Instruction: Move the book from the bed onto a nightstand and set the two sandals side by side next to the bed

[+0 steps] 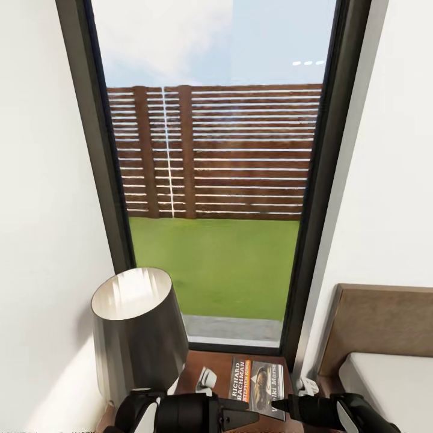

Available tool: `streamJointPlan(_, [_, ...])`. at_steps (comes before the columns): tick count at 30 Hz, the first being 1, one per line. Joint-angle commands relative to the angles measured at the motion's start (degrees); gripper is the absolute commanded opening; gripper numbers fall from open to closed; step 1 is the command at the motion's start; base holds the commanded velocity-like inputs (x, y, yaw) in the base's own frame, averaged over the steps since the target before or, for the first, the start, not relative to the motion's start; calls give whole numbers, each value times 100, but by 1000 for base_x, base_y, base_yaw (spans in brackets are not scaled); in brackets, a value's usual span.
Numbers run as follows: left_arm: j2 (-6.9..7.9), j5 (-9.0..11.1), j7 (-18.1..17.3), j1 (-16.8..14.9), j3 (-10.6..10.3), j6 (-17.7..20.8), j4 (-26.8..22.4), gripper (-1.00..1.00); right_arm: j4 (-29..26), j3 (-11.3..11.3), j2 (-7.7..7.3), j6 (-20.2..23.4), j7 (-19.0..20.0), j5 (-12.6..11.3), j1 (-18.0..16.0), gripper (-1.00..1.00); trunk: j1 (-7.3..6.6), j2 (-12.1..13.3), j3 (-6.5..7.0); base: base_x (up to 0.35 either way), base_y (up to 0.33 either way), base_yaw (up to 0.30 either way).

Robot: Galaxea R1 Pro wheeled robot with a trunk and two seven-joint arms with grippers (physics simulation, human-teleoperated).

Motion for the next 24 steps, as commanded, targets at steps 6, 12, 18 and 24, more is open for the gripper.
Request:
streamJointPlan(6, [0,25,0,-3,-1,35,-5,100,-6,-47,4,43,35,32,-4,-100,132,-245,-114,0,0,0])
streamJointPlan(12, [0,25,0,-3,-1,36,-5,100,-6,-52,4,43,35,32,-4,-100,198,-366,-168,0,0,0])
streamJointPlan(18, [0,25,-1,-3,-1,37,-6,100,-9,-53,4,43,35,32,-4,-100,198,-366,-168,0,0,0])
streamJointPlan(24, [0,25,0,-3,-1,34,-8,100,-8,-53,4,43,35,32,-4,-100,330,-606,-276,0,0,0])
